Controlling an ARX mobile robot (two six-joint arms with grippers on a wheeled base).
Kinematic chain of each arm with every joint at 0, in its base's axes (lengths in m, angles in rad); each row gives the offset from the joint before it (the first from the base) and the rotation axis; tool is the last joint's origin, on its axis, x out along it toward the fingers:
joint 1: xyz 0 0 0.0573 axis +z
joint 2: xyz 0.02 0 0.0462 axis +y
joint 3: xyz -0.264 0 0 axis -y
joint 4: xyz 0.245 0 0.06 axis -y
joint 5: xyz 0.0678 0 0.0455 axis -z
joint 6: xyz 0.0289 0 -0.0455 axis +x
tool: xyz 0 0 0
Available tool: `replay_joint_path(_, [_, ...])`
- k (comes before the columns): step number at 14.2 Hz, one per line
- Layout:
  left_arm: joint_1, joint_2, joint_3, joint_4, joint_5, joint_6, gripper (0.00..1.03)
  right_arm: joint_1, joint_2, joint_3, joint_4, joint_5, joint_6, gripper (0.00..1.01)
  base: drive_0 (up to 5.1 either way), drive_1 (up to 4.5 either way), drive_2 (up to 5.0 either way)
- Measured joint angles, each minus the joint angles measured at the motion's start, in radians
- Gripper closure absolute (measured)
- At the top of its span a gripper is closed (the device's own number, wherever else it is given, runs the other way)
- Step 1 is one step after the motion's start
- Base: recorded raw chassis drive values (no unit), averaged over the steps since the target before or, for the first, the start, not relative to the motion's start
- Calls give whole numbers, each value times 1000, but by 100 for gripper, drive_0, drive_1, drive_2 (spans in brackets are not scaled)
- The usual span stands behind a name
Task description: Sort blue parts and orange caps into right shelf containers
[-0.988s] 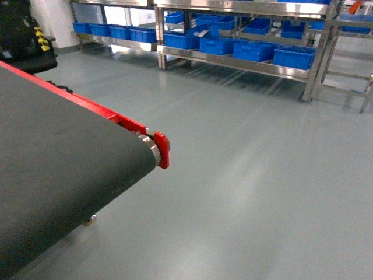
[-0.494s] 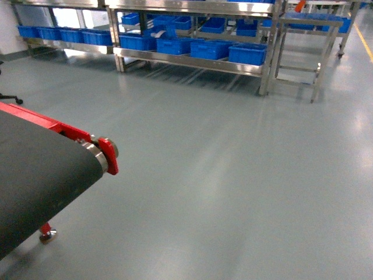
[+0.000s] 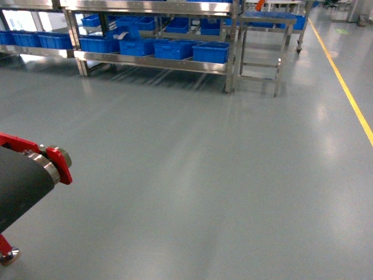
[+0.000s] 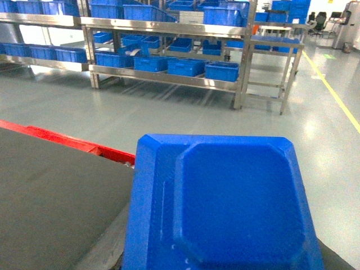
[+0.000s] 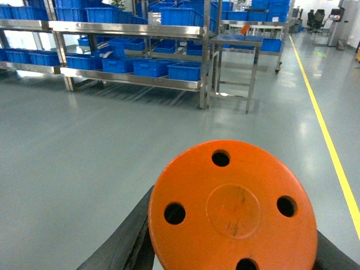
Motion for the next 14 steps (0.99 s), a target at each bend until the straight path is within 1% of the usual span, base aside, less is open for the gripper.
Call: replay_joint_path(14, [0,0,0,0,0,0,62,0,0,0,0,0,0,56,-160,-160,-160])
